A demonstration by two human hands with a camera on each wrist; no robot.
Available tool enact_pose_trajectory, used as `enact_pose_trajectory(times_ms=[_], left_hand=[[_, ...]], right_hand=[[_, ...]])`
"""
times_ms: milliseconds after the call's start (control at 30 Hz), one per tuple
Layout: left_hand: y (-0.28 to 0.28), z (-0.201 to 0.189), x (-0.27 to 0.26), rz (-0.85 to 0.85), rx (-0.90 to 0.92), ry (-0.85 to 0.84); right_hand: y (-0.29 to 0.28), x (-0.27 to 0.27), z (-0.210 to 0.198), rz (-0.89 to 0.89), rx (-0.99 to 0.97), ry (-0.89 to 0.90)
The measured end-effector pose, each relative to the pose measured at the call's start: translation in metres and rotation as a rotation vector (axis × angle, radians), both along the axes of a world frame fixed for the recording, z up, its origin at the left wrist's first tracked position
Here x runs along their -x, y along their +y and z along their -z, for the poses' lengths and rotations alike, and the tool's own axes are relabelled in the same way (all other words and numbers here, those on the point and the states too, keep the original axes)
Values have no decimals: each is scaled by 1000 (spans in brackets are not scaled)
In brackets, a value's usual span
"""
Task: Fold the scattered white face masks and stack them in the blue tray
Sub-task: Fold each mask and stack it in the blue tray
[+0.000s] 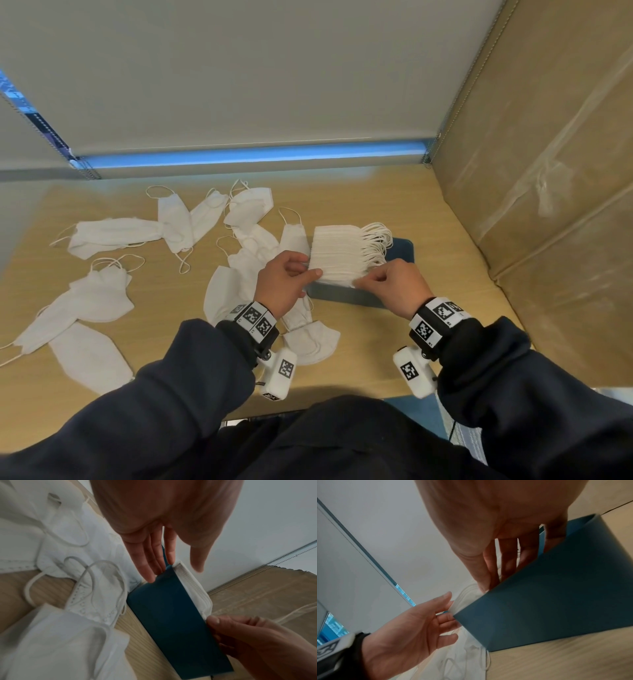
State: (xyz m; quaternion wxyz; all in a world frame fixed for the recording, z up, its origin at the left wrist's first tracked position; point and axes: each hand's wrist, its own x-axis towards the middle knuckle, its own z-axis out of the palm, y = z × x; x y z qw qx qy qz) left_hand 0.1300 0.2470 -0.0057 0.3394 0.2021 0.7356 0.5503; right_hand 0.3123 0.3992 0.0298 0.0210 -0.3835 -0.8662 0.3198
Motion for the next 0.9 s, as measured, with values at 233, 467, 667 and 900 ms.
enact_pose_trajectory(times_ms=[233,467,667,900], left_hand=[[0,5,10,6,-12,-122],[5,0,7,-39,14,-302],[0,0,2,9,29,-169],[4,-6,1,34,84,-70]], right_hand=[[24,9,-31,590,527,369],[19,42,-13,549,988,161],[27,38,-8,579,1207,193],[25,36,-8,595,1276,236]])
